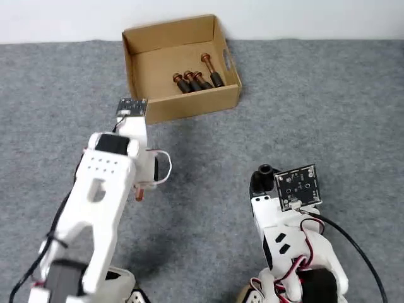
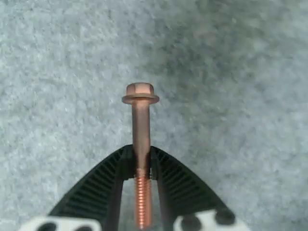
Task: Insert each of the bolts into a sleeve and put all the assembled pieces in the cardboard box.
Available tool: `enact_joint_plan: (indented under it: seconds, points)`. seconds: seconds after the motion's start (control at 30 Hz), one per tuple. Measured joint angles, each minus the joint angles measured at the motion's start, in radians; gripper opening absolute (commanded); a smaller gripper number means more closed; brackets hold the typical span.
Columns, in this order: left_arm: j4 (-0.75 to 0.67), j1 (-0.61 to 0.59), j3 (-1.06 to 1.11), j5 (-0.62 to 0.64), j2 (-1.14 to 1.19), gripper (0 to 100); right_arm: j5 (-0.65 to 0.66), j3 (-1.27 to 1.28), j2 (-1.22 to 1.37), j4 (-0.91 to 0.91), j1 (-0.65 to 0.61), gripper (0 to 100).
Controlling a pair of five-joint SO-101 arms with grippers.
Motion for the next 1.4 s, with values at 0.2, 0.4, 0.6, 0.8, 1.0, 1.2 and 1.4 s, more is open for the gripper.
enact_joint_plan:
  seconds: [0.2, 0.4, 0.6, 0.8, 1.0, 1.2, 1.4]
  points:
    - [-0.095, -0.015, -0.021, -0.084, 0.110, 1, 0.000, 0.000, 0.000, 0.000, 0.005, 0.8]
    - [-0.104, -0.017, -0.025, -0.140, 0.235, 1, 0.000, 0.000, 0.000, 0.000, 0.005, 0.8]
    - [-0.104, -0.026, -0.064, -0.141, 0.373, 12, 0.000, 0.000, 0.000, 0.000, 0.005, 0.8]
    - [-0.112, -0.029, -0.150, -0.141, 0.450, 16, 0.000, 0.000, 0.000, 0.000, 0.005, 0.8]
    - [-0.115, -0.029, -0.209, -0.141, 0.512, 16, 0.000, 0.000, 0.000, 0.000, 0.005, 0.8]
    - [-0.110, -0.029, -0.250, -0.146, 0.589, 16, 0.000, 0.000, 0.000, 0.000, 0.005, 0.8]
    - [-0.109, -0.021, -0.288, -0.146, 0.620, 1, 0.000, 0.000, 0.000, 0.000, 0.005, 0.8]
